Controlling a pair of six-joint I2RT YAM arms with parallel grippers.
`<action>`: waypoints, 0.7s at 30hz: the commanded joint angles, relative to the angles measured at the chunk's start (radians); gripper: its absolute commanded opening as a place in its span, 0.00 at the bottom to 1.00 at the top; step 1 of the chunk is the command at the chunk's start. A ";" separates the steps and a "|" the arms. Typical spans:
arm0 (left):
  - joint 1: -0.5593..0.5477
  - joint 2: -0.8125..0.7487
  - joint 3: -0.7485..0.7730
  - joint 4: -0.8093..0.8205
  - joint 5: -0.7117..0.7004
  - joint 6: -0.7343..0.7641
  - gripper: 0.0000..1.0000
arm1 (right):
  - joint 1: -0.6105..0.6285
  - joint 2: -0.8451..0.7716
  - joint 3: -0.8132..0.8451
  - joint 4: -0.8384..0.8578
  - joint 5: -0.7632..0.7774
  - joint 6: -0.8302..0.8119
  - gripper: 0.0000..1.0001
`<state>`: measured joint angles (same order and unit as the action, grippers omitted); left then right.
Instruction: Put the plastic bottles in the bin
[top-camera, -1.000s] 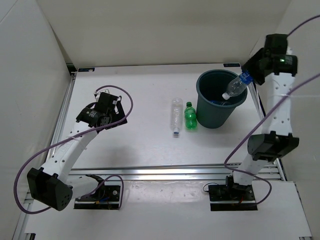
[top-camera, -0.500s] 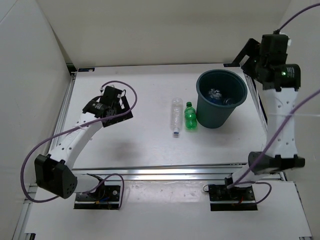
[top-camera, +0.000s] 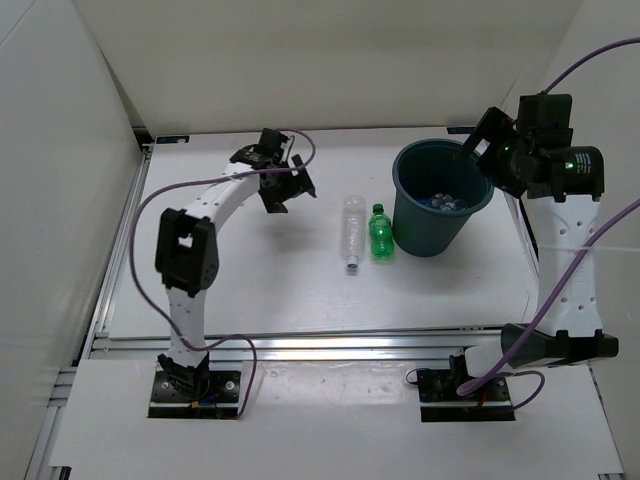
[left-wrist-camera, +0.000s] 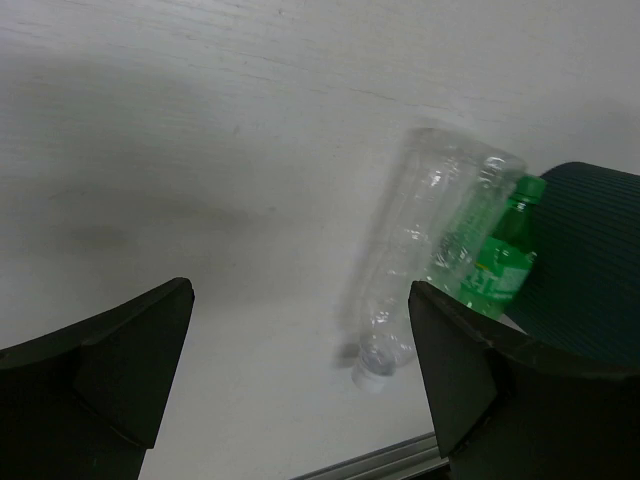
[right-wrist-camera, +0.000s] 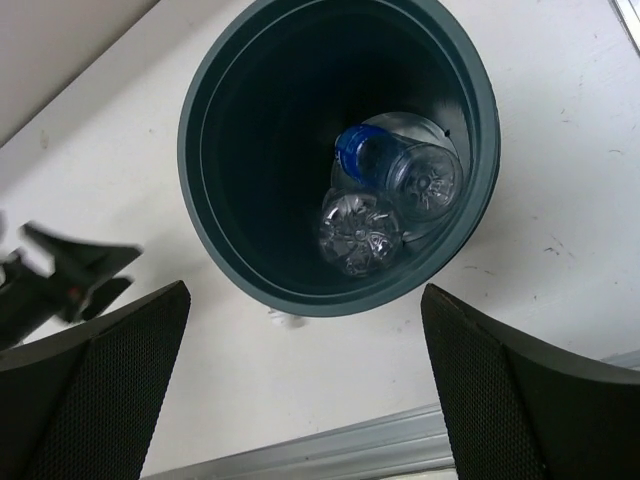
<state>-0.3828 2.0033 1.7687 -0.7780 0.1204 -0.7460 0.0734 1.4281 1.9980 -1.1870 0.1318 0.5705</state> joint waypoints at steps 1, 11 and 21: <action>-0.054 0.118 0.118 0.005 0.070 -0.007 1.00 | -0.012 -0.026 0.007 -0.017 -0.032 -0.018 1.00; -0.146 0.298 0.282 0.120 0.136 0.005 1.00 | -0.032 -0.057 -0.042 -0.026 -0.086 -0.075 1.00; -0.186 0.362 0.297 0.164 0.186 -0.027 1.00 | -0.032 -0.109 -0.111 -0.026 -0.087 -0.093 1.00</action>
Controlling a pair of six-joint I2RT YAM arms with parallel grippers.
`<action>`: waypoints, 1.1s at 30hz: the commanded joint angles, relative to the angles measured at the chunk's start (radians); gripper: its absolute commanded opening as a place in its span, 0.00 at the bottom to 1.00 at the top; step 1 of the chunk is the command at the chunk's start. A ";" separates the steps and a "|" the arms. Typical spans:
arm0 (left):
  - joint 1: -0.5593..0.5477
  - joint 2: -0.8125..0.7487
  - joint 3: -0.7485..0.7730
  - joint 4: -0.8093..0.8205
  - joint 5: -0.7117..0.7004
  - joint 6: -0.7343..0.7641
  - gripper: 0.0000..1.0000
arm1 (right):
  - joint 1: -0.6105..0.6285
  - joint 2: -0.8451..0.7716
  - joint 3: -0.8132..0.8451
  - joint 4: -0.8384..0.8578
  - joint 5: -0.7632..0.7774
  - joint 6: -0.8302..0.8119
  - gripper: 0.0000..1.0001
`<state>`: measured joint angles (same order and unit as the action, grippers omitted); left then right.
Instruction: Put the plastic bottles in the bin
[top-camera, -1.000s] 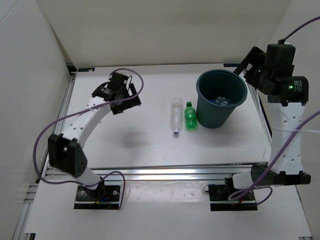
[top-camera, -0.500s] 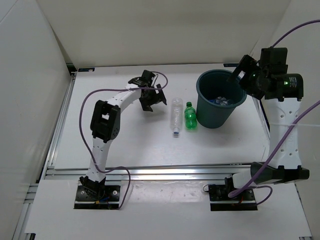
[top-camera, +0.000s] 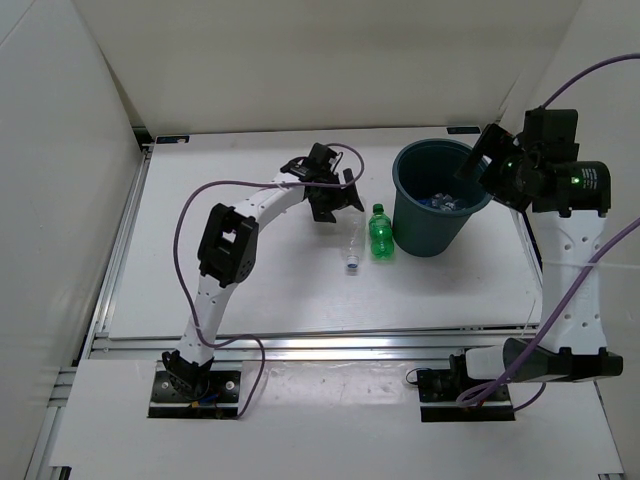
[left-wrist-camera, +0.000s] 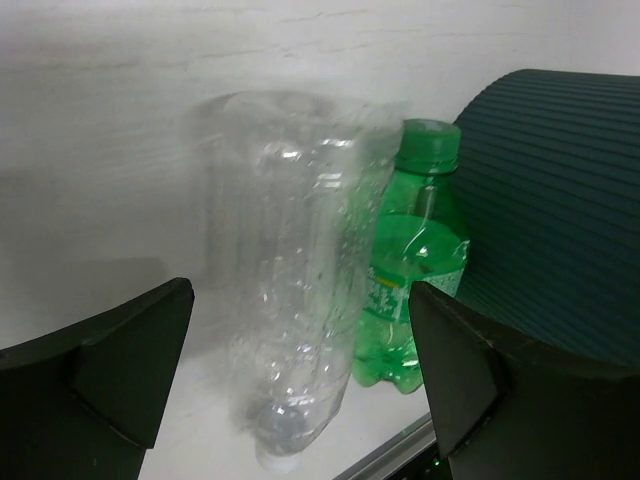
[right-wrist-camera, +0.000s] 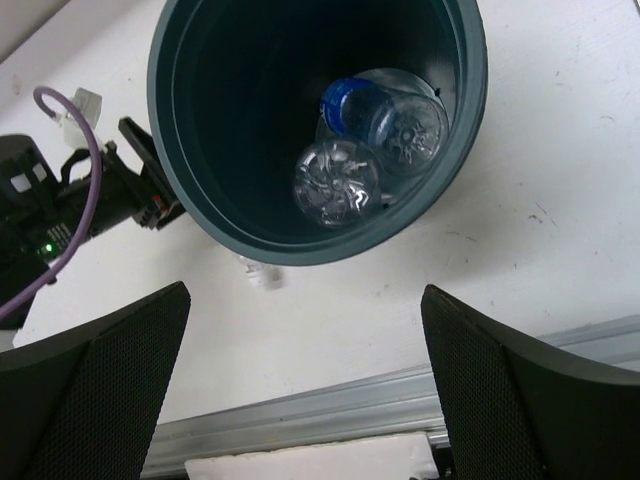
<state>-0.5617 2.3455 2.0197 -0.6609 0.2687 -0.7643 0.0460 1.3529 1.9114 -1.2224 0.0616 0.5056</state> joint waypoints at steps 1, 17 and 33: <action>-0.007 0.029 0.071 0.047 0.058 -0.009 1.00 | -0.005 -0.034 -0.025 0.009 -0.017 -0.029 1.00; -0.007 -0.023 -0.073 0.047 0.092 -0.052 0.41 | -0.005 -0.043 -0.034 0.000 -0.036 -0.038 1.00; 0.005 -0.131 0.540 0.186 -0.065 0.053 0.36 | -0.078 -0.098 -0.115 0.000 -0.063 0.066 1.00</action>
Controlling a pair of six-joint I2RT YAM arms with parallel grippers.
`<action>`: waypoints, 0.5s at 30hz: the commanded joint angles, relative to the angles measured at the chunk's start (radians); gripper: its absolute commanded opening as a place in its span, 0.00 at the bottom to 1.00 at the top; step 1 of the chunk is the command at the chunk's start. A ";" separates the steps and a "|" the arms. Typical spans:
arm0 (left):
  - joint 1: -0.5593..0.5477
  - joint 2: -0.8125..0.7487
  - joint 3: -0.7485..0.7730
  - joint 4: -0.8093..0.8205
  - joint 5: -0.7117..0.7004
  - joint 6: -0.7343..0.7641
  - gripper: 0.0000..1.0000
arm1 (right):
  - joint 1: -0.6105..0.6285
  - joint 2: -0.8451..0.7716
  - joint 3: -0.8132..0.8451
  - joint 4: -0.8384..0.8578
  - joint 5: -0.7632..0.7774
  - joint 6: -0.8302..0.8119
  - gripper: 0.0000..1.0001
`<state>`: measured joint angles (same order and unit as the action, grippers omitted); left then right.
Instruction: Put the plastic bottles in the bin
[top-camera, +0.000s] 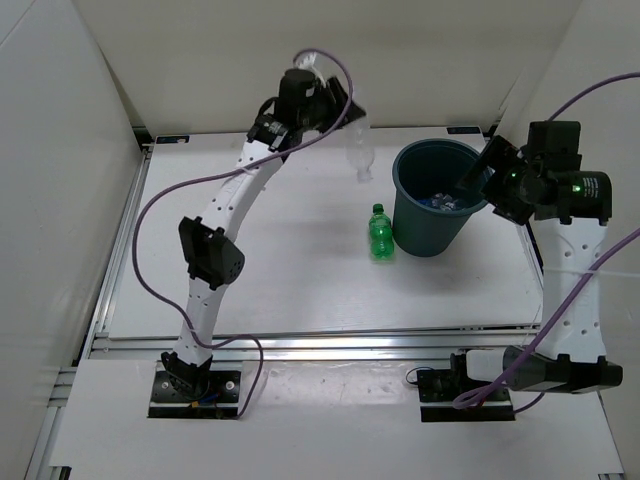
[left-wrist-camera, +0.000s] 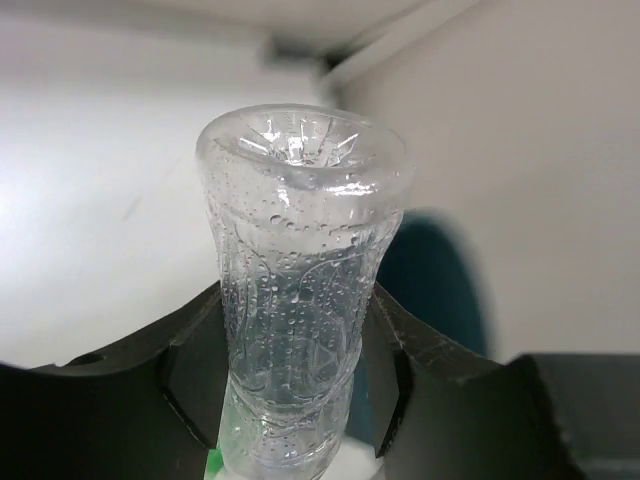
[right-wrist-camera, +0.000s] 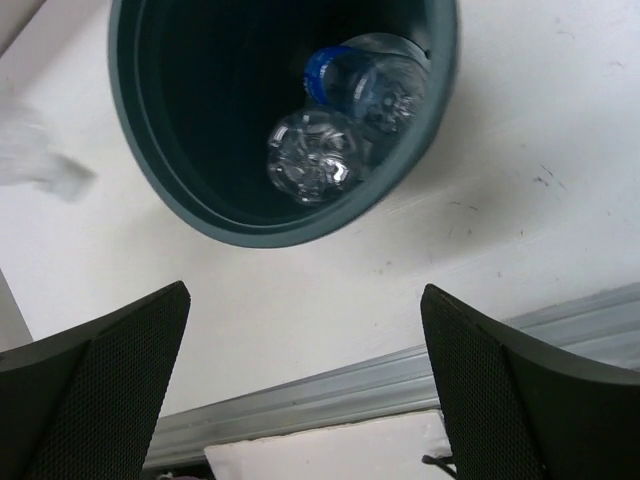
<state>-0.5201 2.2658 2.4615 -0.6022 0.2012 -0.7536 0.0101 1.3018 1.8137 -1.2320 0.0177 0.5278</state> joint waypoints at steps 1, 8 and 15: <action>-0.052 -0.051 0.099 0.172 0.013 0.013 0.38 | -0.051 -0.065 -0.028 0.009 -0.030 0.054 1.00; -0.161 -0.016 0.109 0.347 0.029 0.023 0.39 | -0.097 -0.118 -0.028 0.019 -0.058 0.069 1.00; -0.305 0.035 0.131 0.456 -0.046 0.147 0.52 | -0.107 -0.209 -0.010 -0.026 -0.013 0.046 1.00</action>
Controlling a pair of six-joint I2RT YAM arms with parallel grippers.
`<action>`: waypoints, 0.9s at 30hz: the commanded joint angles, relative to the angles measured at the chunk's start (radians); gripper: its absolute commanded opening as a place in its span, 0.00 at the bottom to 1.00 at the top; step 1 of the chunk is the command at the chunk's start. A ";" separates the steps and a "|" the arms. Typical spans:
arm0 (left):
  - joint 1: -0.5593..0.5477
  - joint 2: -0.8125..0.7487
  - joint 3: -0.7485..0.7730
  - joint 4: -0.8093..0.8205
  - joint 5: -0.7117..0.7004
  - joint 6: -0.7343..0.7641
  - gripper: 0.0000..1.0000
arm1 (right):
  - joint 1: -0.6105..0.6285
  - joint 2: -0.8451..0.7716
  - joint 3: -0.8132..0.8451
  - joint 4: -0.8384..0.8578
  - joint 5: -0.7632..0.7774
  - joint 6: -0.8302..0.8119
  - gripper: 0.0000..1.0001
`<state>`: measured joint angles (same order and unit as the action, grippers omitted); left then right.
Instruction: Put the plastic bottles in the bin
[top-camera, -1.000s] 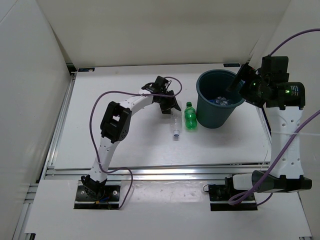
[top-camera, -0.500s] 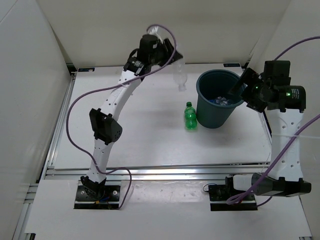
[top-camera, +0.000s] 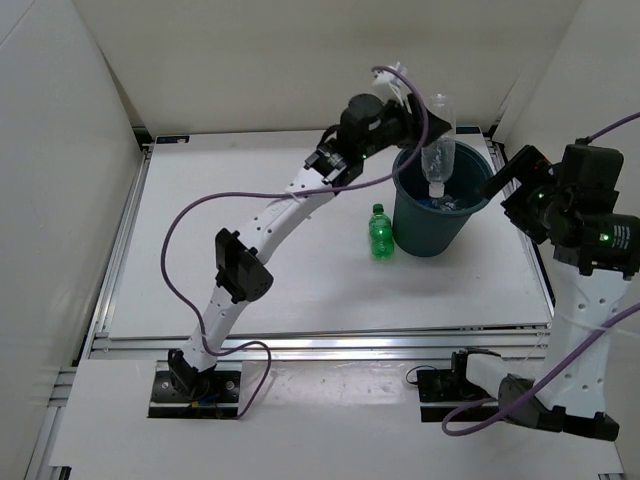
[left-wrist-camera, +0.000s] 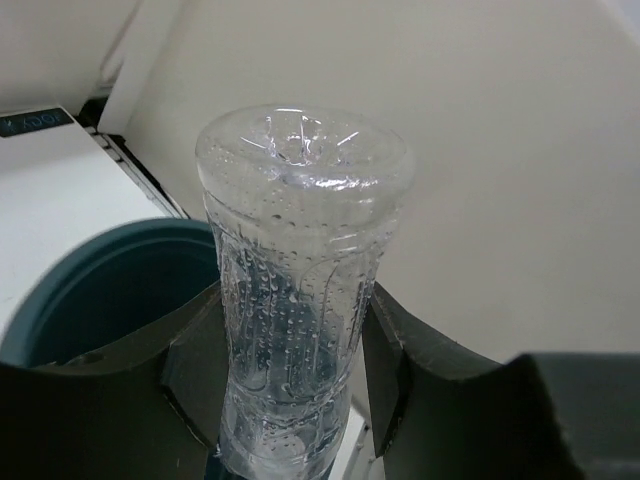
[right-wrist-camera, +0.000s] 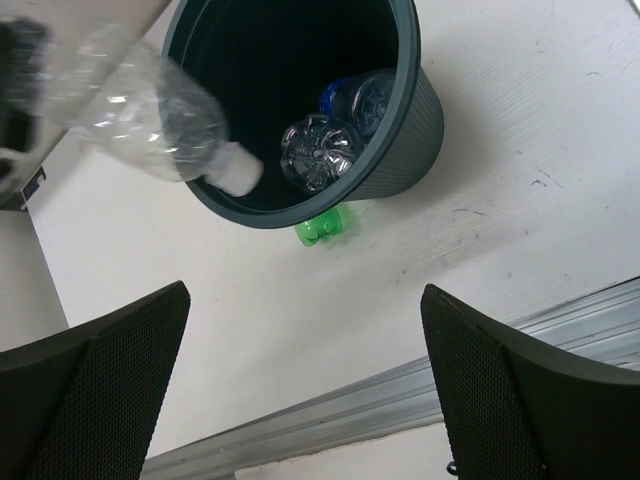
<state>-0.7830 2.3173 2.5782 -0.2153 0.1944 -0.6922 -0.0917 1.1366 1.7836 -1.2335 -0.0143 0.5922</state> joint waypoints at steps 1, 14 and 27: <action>-0.053 -0.016 -0.012 0.070 -0.070 0.117 0.53 | -0.005 -0.057 0.002 -0.024 0.033 -0.019 1.00; -0.052 -0.362 -0.348 -0.019 -0.283 0.411 1.00 | -0.005 -0.165 -0.157 0.040 -0.027 -0.006 1.00; 0.036 -1.105 -1.208 -0.093 -0.639 0.362 1.00 | 0.214 -0.201 -0.464 0.322 -0.175 -0.198 1.00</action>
<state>-0.7452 1.2087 1.4391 -0.2413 -0.3588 -0.3168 0.0490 0.9382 1.3457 -1.0557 -0.1356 0.4839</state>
